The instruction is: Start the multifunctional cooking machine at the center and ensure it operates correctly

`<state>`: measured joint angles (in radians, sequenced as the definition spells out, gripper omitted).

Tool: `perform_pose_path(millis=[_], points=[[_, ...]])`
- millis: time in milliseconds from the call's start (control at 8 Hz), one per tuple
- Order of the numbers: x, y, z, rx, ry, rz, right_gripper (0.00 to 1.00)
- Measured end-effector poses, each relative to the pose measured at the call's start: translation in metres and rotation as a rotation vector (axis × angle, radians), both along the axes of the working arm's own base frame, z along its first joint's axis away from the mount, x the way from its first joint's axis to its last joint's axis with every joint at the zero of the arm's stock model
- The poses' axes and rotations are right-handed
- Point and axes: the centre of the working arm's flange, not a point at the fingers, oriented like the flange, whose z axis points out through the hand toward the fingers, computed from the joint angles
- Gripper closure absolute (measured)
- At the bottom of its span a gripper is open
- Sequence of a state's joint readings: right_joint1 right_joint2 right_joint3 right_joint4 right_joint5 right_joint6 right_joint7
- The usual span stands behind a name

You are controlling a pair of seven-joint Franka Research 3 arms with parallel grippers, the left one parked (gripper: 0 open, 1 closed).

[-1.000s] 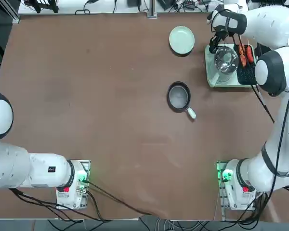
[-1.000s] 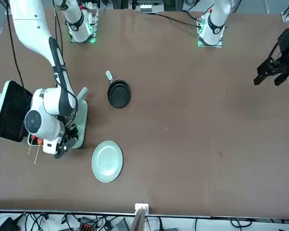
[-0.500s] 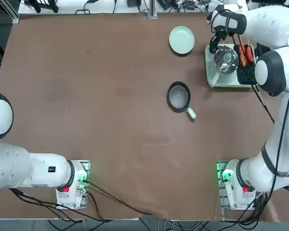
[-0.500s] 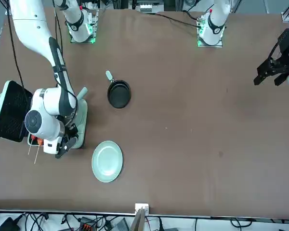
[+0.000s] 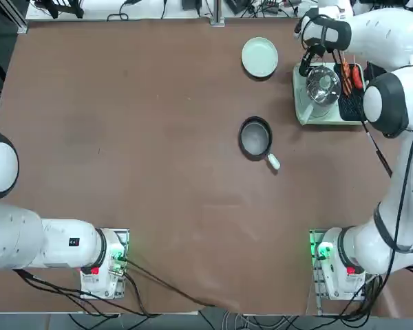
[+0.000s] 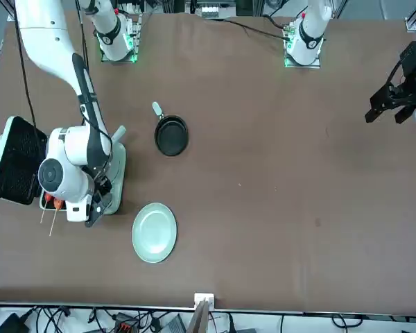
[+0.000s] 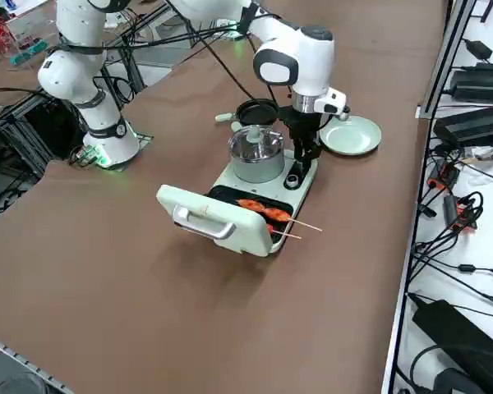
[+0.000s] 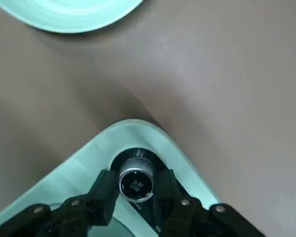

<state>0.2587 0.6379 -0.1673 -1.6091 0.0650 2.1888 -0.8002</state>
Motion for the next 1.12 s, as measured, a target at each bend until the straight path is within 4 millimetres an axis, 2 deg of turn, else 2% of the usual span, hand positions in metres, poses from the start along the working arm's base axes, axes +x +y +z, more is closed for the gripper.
perform_pose_path(millis=[250, 1125], points=[[0.0, 0.0005, 0.0001, 0.001, 0.004, 0.076, 0.58], [0.0005, 0.0026, 0.0019, 0.015, 0.026, 0.522, 0.58]])
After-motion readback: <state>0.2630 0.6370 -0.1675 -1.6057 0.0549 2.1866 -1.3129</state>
